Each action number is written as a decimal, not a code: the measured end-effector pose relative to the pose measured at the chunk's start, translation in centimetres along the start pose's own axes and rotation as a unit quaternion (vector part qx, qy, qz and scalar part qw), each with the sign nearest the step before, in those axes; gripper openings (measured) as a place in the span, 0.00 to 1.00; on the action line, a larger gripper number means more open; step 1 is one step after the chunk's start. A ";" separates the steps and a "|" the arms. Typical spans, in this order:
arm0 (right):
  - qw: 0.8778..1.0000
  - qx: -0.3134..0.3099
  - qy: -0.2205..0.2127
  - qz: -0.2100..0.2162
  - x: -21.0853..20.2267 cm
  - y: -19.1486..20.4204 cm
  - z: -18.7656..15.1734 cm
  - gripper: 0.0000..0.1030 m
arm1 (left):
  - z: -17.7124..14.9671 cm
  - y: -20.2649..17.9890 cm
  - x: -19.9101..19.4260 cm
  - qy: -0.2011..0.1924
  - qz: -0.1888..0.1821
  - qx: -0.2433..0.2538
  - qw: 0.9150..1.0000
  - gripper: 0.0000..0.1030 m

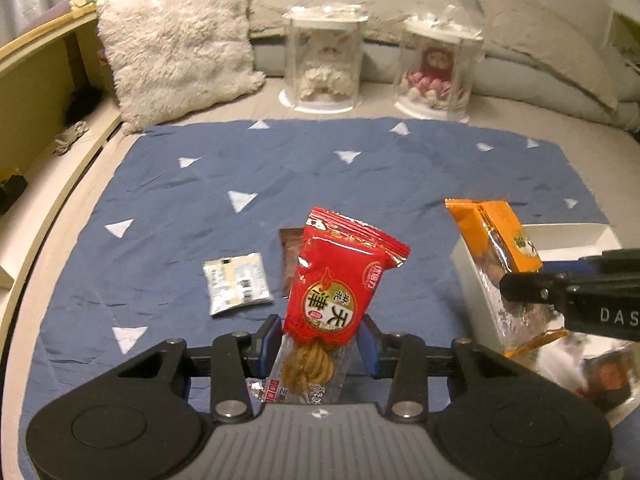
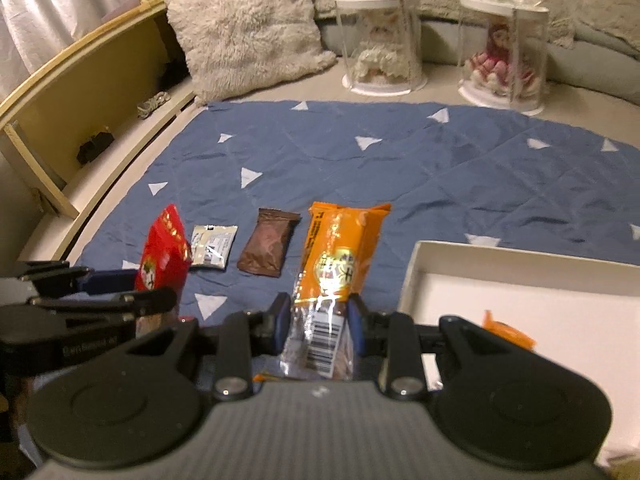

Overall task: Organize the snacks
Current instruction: 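Carry red cookie packet and orange bar with both tools into the tray, then open both tools to release the packets in the tray, then move both tools from the tray toward the brown and white packets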

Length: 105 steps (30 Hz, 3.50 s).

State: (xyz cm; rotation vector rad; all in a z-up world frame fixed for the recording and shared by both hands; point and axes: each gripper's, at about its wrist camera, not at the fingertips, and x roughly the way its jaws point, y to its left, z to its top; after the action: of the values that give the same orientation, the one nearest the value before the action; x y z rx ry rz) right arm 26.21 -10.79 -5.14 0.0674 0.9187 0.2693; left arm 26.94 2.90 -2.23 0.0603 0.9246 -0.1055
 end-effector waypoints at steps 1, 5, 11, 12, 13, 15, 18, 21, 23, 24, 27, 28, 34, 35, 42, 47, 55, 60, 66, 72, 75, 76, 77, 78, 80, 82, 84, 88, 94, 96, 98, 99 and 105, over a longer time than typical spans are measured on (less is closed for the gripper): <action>1.000 0.002 -0.003 -0.001 -0.7 -0.3 -0.2 0.34 | 0.1 -0.3 -0.2 -0.002 -0.004 0.000 1.000 0.42; 1.000 0.015 -0.012 -0.001 -2.8 -2.0 -1.1 0.34 | 0.2 -2.2 -1.1 -0.010 -0.028 -0.008 1.000 0.42; 0.999 0.027 -0.028 -0.010 -5.6 -4.3 -2.2 0.34 | 0.5 -6.4 -1.7 -0.019 -0.067 -0.001 0.998 0.42; 0.999 0.030 -0.030 -0.013 -6.1 -5.0 -2.5 0.34 | 0.5 -7.1 -1.7 -0.019 -0.072 0.001 0.997 0.42; 0.999 0.034 -0.031 -0.018 -6.4 -5.7 -2.7 0.34 | 0.5 -7.8 -1.6 -0.019 -0.077 0.003 0.997 0.42; 0.998 0.043 -0.033 -0.027 -6.9 -7.0 -3.1 0.34 | 0.6 -9.1 -1.5 -0.018 -0.087 0.006 0.996 0.42; 0.996 0.061 -0.033 -0.047 -7.8 -9.3 -3.7 0.34 | 0.8 -11.3 -1.0 -0.012 -0.105 0.003 0.994 0.42; 0.995 0.072 -0.038 -0.060 -8.5 -11.6 -4.2 0.34 | 1.1 -13.8 -0.6 -0.011 -0.116 0.013 0.993 0.42; 0.994 0.075 -0.041 -0.070 -8.9 -12.7 -4.5 0.34 | 1.4 -15.2 -0.2 -0.010 -0.122 0.013 0.992 0.42; 0.993 0.080 -0.041 -0.074 -9.0 -13.3 -4.7 0.34 | 1.6 -16.0 0.1 -0.008 -0.124 0.013 0.992 0.42; 0.992 0.091 -0.037 -0.083 -9.4 -15.4 -5.2 0.34 | 2.1 -18.2 1.0 -0.004 -0.130 0.014 0.991 0.42; 0.991 0.094 -0.034 -0.087 -9.4 -16.1 -5.3 0.35 | 2.3 -18.9 1.4 -0.001 -0.133 0.013 0.991 0.42; 0.989 0.110 -0.013 -0.094 -9.7 -19.2 -6.2 0.35 | 3.3 -22.9 3.6 0.010 -0.152 0.016 0.988 0.42; 0.989 0.111 -0.012 -0.097 -9.6 -19.7 -6.2 0.35 | 3.5 -23.4 3.9 0.010 -0.155 0.016 0.988 0.42; 0.986 0.124 -0.001 -0.111 -9.1 -22.4 -6.4 0.35 | 3.9 -26.7 6.6 0.028 -0.221 -0.016 0.975 0.42; 0.985 0.127 0.011 -0.115 -9.0 -23.3 -6.0 0.35 | 2.9 -27.2 9.3 0.086 -0.285 -0.097 0.950 0.42; 0.986 0.094 0.035 -0.136 -8.3 -23.4 -6.4 0.37 | 1.3 -25.8 12.5 0.127 -0.264 -0.153 0.944 0.49; 0.983 0.086 0.019 -0.158 -8.5 -23.6 -6.4 0.46 | 1.7 -25.1 11.8 0.125 -0.249 -0.141 0.950 0.65; 0.981 0.113 0.028 -0.154 -8.9 -24.3 -6.5 0.46 | 2.2 -25.4 9.8 0.111 -0.227 -0.084 0.964 0.67; 0.980 0.116 0.032 -0.156 -9.8 -24.0 -7.3 0.46 | 1.8 -24.9 7.6 0.103 -0.206 -0.050 0.972 0.71; 0.980 0.116 0.032 -0.157 -10.2 -23.8 -7.8 0.46 | 1.6 -24.7 6.9 0.100 -0.196 -0.039 0.975 0.72; 0.980 0.117 0.032 -0.157 -10.4 -23.7 -8.0 0.46 | 1.6 -24.5 6.8 0.099 -0.193 -0.036 0.975 0.73; 0.980 0.117 0.031 -0.156 -10.5 -23.6 -8.1 0.46 | 1.4 -24.4 6.6 0.098 -0.190 -0.034 0.976 0.74; 0.980 0.117 0.031 -0.156 -10.7 -23.5 -8.2 0.46 | 1.3 -24.2 6.4 0.098 -0.187 -0.030 0.977 0.76; 0.980 0.116 0.030 -0.156 -11.0 -23.2 -8.4 0.49 | 0.9 -23.8 6.0 0.097 -0.181 -0.023 0.978 0.80; 0.981 0.114 0.027 -0.156 -11.4 -22.8 -8.5 0.54 | 0.7 -23.5 5.7 0.098 -0.178 -0.014 0.979 0.84; 0.981 0.112 0.022 -0.156 -11.8 -22.4 -8.7 0.60 | 0.4 -23.1 5.4 0.097 -0.173 -0.007 0.980 0.92; 0.981 0.111 0.010 -0.158 -12.6 -21.7 -9.0 0.76 | 0.4 -22.0 4.5 0.086 -0.163 -0.002 0.983 1.00; 0.981 0.102 0.007 -0.167 -13.0 -20.3 -9.3 1.00 | 0.4 -20.4 3.7 0.085 -0.142 0.015 0.986 1.00; 0.979 0.098 0.007 -0.177 -13.0 -19.8 -9.4 1.00 | 0.2 -19.8 3.5 0.082 -0.139 0.019 0.987 1.00; 0.979 0.098 0.007 -0.177 -12.9 -19.3 -9.3 1.00 | 0.2 -19.1 3.3 0.080 -0.134 0.020 0.988 1.00; 0.979 0.098 0.005 -0.176 -12.9 -19.1 -9.2 1.00 | 0.1 -18.7 3.2 0.080 -0.132 0.020 0.988 1.00; 0.981 0.091 0.000 -0.173 -12.2 -17.6 -8.1 1.00 | 0.3 -15.9 2.4 0.074 -0.120 0.011 0.990 1.00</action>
State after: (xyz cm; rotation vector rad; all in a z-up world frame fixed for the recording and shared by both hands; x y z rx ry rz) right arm 16.29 -31.34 -3.67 0.0745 0.9366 -0.1375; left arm 26.74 -13.05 -4.08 -0.0229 1.0765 -0.3376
